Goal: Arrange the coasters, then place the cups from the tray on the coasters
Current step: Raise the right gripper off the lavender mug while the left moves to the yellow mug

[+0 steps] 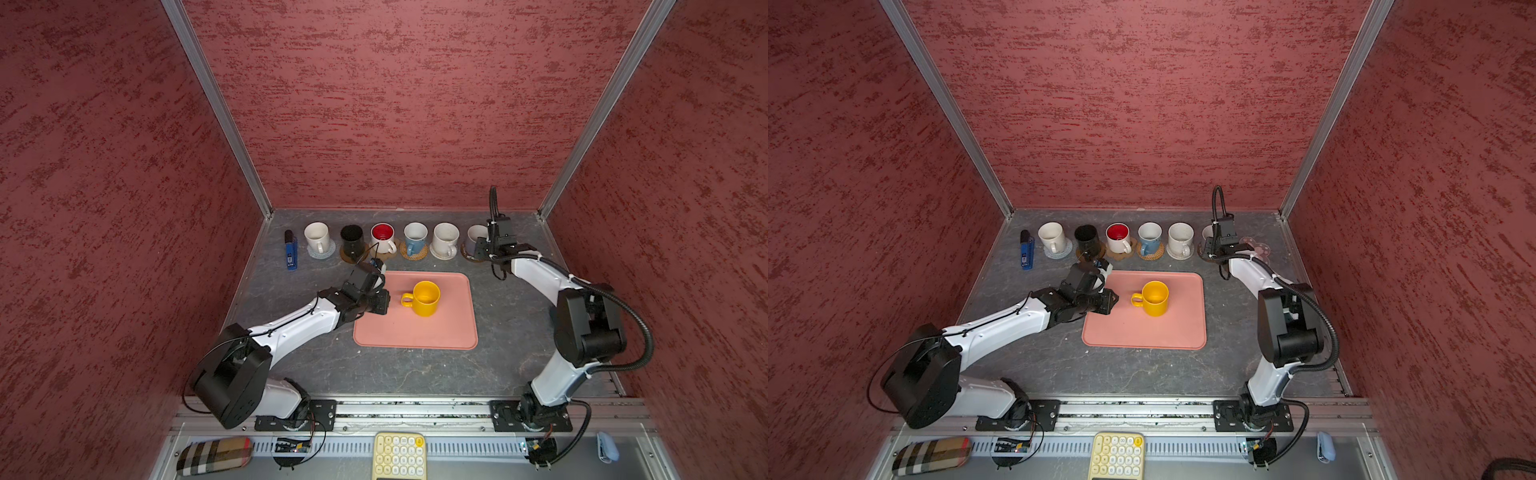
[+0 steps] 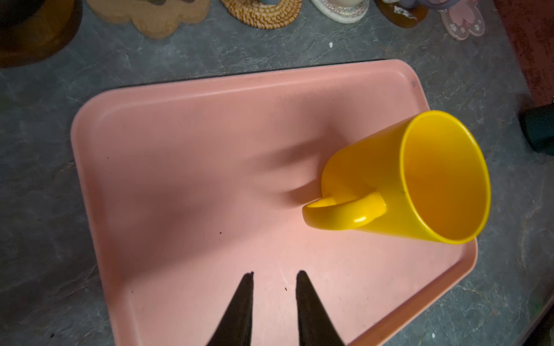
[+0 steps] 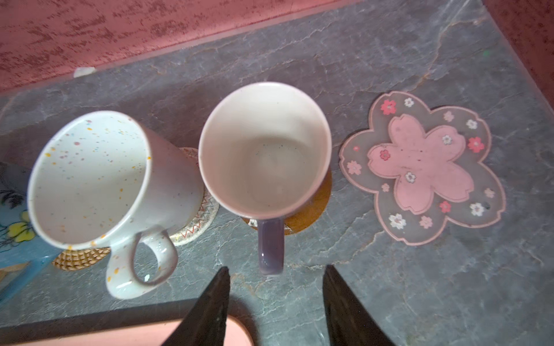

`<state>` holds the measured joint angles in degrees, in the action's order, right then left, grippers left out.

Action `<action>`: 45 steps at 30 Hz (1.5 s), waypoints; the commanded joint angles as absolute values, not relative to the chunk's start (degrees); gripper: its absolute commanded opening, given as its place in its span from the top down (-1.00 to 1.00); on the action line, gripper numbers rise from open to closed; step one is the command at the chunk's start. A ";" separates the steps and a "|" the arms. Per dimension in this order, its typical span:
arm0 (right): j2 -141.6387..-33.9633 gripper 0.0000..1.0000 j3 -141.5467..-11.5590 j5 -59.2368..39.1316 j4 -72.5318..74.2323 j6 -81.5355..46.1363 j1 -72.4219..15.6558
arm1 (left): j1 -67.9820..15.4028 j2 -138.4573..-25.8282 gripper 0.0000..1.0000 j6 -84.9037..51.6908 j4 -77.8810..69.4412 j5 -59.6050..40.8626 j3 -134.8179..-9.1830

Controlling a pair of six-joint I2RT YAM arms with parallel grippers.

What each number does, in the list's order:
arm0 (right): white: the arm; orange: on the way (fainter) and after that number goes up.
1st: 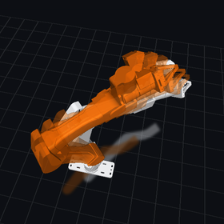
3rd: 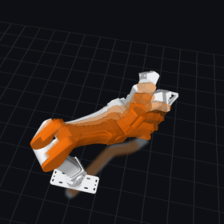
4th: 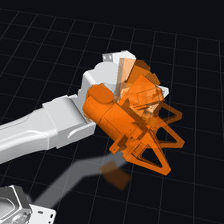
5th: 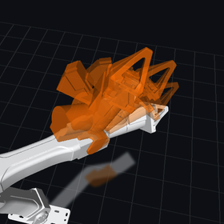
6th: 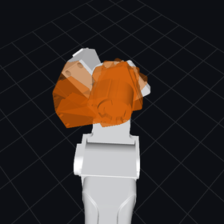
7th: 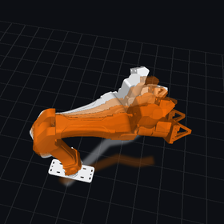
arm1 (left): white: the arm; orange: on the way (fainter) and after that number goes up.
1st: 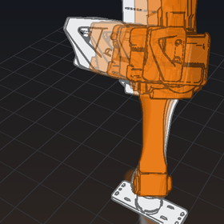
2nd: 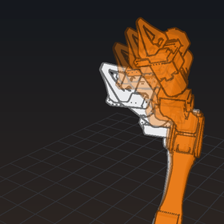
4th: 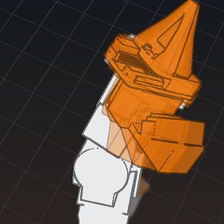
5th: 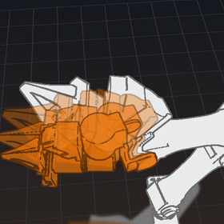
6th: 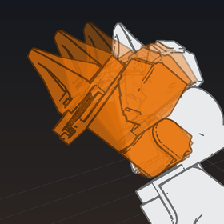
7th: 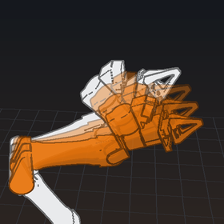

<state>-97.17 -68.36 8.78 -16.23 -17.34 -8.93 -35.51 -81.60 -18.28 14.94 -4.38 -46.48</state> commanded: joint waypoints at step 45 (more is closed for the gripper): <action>-61.79 -0.20 -46.30 -1.19 -22.73 -21.47 -18.66 | -54.85 -104.72 0.63 -32.46 12.34 1.93 -62.15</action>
<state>-63.35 -47.70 1.67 -20.53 -20.91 -18.35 -54.13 -103.98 -30.87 12.01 0.43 -60.49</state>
